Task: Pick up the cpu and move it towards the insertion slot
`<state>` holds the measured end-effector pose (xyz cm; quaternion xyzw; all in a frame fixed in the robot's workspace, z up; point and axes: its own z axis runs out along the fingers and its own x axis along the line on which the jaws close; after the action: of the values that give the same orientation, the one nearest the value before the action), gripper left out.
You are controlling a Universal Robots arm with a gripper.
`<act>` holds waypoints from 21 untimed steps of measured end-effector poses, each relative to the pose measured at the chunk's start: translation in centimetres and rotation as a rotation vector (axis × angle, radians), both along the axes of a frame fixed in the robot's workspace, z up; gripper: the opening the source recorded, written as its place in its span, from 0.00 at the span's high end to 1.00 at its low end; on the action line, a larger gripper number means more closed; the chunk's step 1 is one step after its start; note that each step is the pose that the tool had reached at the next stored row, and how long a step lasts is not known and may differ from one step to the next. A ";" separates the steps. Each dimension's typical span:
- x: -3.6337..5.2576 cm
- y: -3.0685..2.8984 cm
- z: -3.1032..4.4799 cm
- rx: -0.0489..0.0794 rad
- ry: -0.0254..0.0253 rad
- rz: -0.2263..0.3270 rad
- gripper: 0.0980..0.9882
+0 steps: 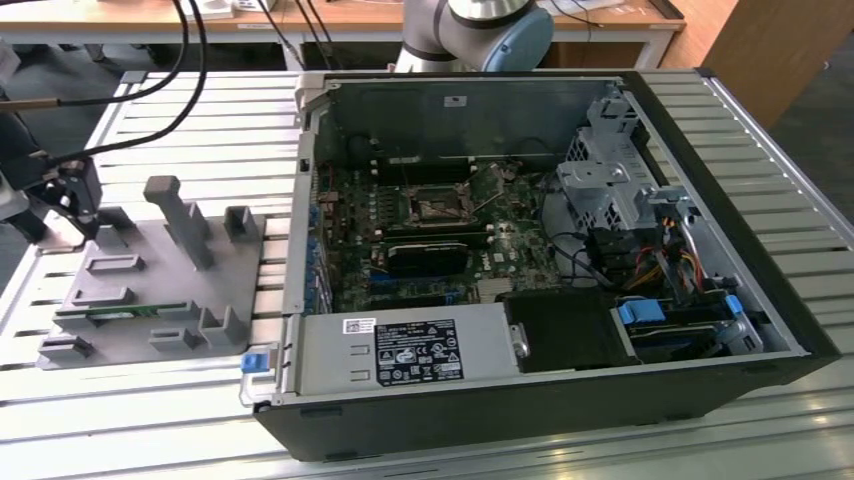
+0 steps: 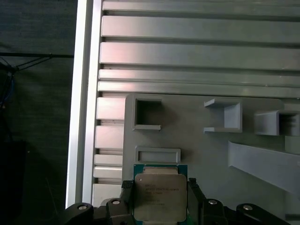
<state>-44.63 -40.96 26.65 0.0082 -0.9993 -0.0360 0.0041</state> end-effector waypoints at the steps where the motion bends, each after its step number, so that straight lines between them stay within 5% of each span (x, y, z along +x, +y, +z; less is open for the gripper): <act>1: 0.00 0.00 0.06 0.000 -0.0001 0.000 0.50; 21: 0.00 0.08 1.16 0.000 -0.0001 0.000 0.50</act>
<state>-44.63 -40.88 27.81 0.0083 -0.9993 -0.0360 0.0040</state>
